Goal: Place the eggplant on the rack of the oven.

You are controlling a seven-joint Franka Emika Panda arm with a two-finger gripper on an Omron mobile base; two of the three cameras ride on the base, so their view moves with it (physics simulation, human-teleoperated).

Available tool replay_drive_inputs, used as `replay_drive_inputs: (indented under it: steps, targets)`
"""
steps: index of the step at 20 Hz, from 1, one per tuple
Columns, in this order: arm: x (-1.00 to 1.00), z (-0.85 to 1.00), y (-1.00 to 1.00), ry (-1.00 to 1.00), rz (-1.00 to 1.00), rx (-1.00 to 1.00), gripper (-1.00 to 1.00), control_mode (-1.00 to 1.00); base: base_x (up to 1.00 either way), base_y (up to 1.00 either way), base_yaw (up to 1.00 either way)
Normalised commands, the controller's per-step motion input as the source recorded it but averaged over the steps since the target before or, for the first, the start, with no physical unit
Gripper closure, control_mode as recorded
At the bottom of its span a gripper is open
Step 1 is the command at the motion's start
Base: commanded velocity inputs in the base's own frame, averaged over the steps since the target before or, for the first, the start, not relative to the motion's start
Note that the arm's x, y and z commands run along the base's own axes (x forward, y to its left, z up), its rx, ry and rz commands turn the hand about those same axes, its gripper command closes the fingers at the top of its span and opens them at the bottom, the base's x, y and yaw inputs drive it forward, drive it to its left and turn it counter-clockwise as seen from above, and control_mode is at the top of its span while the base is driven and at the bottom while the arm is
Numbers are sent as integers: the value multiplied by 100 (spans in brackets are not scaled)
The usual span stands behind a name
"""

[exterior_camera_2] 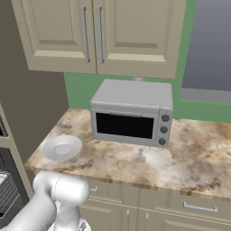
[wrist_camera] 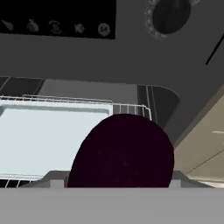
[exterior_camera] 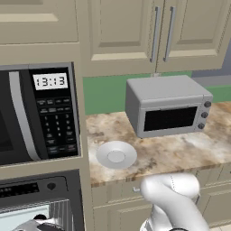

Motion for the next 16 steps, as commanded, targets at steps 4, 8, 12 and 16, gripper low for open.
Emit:
replay_drive_inputs:
  steps: [4,8,12,16]
  targets:
    - [14,-27,20,22,-9,0,100,-100,0,0,0]
    - [16,-37,0,-3,0,0,100,-100,0,0,0]
    - [19,-29,2,0,0,-2,100,-100,0,0,0]
    - [46,-12,21,0,-2,-5,100,-100,0,0,0]
